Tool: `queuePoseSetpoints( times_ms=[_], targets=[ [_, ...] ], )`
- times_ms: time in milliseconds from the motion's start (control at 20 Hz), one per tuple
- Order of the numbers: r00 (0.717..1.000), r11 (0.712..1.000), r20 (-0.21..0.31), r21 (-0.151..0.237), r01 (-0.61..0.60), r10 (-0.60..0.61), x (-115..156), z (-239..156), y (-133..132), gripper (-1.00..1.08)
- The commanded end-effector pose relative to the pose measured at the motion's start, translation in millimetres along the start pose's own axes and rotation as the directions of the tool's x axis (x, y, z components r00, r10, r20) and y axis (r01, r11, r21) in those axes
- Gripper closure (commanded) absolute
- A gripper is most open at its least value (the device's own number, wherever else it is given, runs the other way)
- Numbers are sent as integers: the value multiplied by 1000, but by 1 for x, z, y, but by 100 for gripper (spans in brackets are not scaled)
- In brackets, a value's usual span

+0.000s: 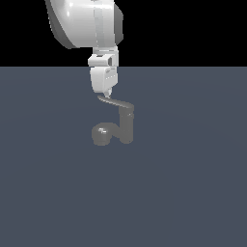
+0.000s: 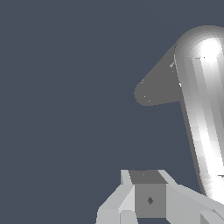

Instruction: Turn on the faucet by rotating a designated handle.

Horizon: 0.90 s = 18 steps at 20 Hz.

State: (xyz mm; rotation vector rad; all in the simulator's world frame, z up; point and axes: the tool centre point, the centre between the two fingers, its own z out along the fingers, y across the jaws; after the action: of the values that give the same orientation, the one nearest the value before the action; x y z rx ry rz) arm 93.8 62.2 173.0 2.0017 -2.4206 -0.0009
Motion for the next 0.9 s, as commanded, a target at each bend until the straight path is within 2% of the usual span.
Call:
queuePoseSetpoints(
  times_ms=[0,850],
  targets=[
    [1000,1000,0,0,1,-1,-1,0,5,108],
    [1000,1000,0,0,0,0,-9,0,52,108]
  ],
)
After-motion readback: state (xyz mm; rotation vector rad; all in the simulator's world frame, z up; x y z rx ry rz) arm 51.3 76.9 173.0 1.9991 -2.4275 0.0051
